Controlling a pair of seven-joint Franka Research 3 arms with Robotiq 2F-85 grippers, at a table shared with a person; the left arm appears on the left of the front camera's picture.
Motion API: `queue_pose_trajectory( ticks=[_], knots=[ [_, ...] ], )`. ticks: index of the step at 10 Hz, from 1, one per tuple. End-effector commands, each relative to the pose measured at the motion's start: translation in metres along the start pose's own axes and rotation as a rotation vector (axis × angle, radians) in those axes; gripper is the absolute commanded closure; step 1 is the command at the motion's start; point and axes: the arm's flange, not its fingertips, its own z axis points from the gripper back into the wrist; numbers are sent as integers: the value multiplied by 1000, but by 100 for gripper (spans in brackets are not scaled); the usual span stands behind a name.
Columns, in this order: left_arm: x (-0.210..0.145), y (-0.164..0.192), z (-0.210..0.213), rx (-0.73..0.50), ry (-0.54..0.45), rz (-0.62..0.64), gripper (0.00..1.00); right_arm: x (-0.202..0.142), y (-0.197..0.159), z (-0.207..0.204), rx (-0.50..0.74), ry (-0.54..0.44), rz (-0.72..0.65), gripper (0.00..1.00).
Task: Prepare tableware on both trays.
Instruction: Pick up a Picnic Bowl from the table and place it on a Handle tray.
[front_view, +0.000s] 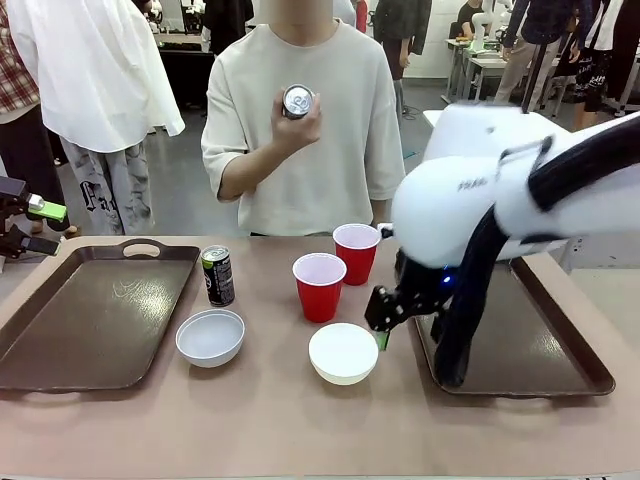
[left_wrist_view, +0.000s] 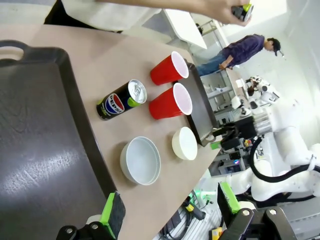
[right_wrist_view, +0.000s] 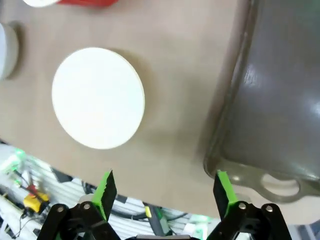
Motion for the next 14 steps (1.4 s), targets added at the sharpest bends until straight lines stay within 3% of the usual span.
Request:
queue_pose_trajectory(
  ticks=[1,6,8,9,10,11,12,13,14],
  knots=[
    [1,0,1,-22,-12,-12,0,30,14,-16,-16,-21,-35,0],
    [1,0,1,-22,-12,-12,0,67,23,-47,-36,-66,-56,0],
    [1,0,1,-22,-12,-12,0,72,23,-60,-27,-32,-60,0],
    [1,0,1,-22,-12,-12,0,73,23,-61,-18,-23,-50,59],
    [1,0,1,-22,-12,-12,0,72,23,-60,-15,-31,-51,59],
    [1,0,1,-22,-12,-12,0,71,24,-56,-9,-38,-56,100],
    [1,0,1,-22,-12,-12,0,71,26,-53,-3,-33,-66,63],
    [1,0,1,-22,-12,-12,0,69,26,-47,-1,-43,-77,100],
    [1,0,1,-22,-12,-12,0,67,27,-42,4,-37,-87,100]
  ],
)
